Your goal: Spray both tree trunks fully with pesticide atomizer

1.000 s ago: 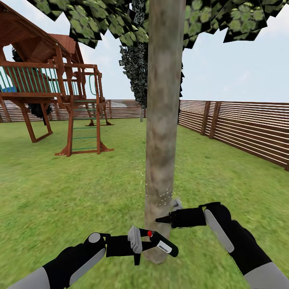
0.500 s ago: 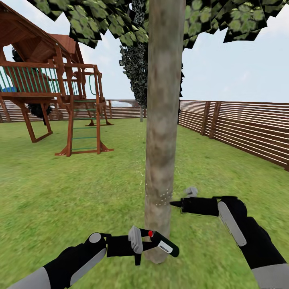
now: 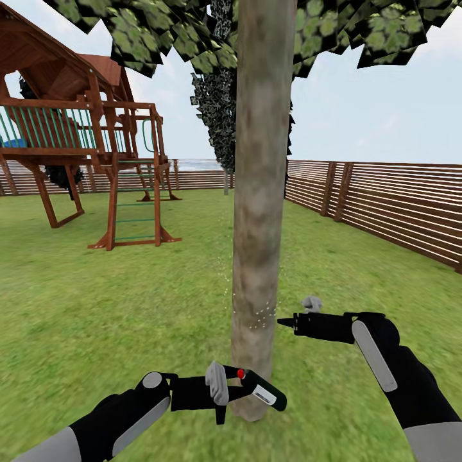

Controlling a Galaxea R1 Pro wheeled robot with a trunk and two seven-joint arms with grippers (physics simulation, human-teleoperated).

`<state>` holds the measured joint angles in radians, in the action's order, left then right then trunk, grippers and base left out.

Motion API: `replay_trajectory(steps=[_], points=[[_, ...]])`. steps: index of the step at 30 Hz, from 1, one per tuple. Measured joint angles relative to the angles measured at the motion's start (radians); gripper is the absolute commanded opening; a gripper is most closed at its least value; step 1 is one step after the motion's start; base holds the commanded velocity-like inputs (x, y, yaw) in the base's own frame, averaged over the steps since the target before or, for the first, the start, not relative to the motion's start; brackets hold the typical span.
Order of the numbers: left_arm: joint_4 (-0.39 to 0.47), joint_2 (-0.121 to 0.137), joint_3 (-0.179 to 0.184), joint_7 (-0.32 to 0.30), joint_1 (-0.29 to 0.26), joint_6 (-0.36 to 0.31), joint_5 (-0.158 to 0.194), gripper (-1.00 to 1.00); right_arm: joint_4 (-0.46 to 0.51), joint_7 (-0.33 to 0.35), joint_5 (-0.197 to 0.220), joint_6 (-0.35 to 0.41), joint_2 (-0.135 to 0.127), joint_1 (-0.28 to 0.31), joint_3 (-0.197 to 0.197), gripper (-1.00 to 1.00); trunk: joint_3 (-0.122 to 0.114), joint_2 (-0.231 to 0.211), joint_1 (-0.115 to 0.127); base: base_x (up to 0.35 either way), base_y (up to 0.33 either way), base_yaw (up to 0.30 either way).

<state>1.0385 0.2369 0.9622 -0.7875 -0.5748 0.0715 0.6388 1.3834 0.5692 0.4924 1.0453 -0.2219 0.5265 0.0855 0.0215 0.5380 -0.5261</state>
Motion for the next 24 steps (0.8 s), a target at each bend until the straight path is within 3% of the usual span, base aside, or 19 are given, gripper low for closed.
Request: replay_trajectory(steps=[14, 16, 21, 24], points=[[0.000, 0.000, 0.000, 0.000, 0.000, 0.000, 0.000, -1.00, -0.001, -0.003, -0.001, 0.000, 0.002, 0.000, 0.000, -1.00, 0.000, 0.000, 0.000, 0.000, 0.000, 0.000], [-0.001, 0.000, 0.000, 0.001, 0.000, 0.000, 0.000, -1.00, -0.002, -0.042, -0.001, 0.000, 0.002, 0.000, -0.002, -1.00, 0.000, 0.000, 0.000, 0.000, 0.000, 0.000], [-0.005, 0.001, -0.003, 0.010, 0.000, -0.016, 0.000, -1.00, -0.003, -0.338, 0.007, -0.001, 0.015, -0.002, -0.044, -1.00, 0.000, 0.000, 0.000, 0.000, 0.000, 0.000], [-0.011, 0.026, -0.010, 0.015, 0.003, -0.033, 0.003, -1.00, -0.007, -0.439, 0.006, -0.050, 0.024, -0.023, -0.050, -1.00, 0.000, 0.000, 0.000, 0.000, 0.000, 0.000]])
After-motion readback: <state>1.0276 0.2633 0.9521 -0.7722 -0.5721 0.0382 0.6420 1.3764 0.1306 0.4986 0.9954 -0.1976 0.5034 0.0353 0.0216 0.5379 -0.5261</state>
